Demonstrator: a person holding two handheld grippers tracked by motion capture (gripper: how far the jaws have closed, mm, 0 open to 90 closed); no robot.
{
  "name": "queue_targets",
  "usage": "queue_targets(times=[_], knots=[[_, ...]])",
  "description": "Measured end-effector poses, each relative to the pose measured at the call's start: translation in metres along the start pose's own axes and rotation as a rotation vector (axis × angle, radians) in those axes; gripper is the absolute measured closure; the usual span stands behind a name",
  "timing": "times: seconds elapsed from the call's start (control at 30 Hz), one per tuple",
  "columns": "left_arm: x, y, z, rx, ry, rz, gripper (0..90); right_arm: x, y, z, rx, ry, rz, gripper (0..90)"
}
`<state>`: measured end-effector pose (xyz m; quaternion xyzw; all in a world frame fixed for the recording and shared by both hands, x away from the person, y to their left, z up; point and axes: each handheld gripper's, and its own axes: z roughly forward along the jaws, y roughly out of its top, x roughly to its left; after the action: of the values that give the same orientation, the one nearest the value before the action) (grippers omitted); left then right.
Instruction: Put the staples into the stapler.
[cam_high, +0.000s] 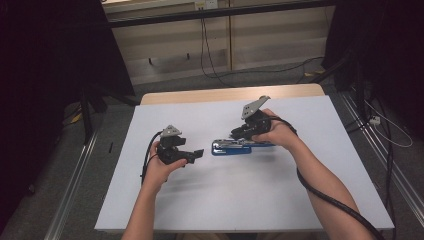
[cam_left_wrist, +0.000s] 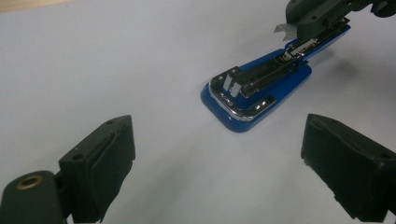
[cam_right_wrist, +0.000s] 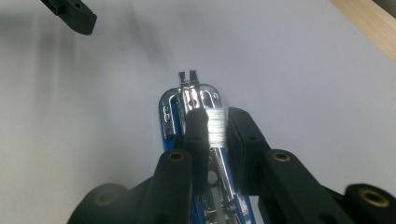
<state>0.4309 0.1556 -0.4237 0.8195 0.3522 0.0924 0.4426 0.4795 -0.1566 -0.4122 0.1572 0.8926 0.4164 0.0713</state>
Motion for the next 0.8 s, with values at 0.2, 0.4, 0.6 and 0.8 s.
queue_targets(times=[0.2,0.4,0.6,0.8], knots=[[0.000,0.000,0.000,0.003,-0.002,-0.002,10.1,-0.001,0.002,0.003,-0.006,0.006,-0.008,79.3],[0.001,0.000,0.000,0.004,0.000,-0.002,10.1,-0.002,0.002,0.006,-0.005,0.010,-0.007,79.3],[0.000,-0.001,0.001,0.006,0.004,0.001,10.1,-0.002,0.004,0.010,-0.003,0.018,-0.014,79.4],[0.000,0.000,0.001,0.013,0.006,0.004,10.1,-0.001,0.005,0.014,-0.004,0.033,-0.025,79.4]])
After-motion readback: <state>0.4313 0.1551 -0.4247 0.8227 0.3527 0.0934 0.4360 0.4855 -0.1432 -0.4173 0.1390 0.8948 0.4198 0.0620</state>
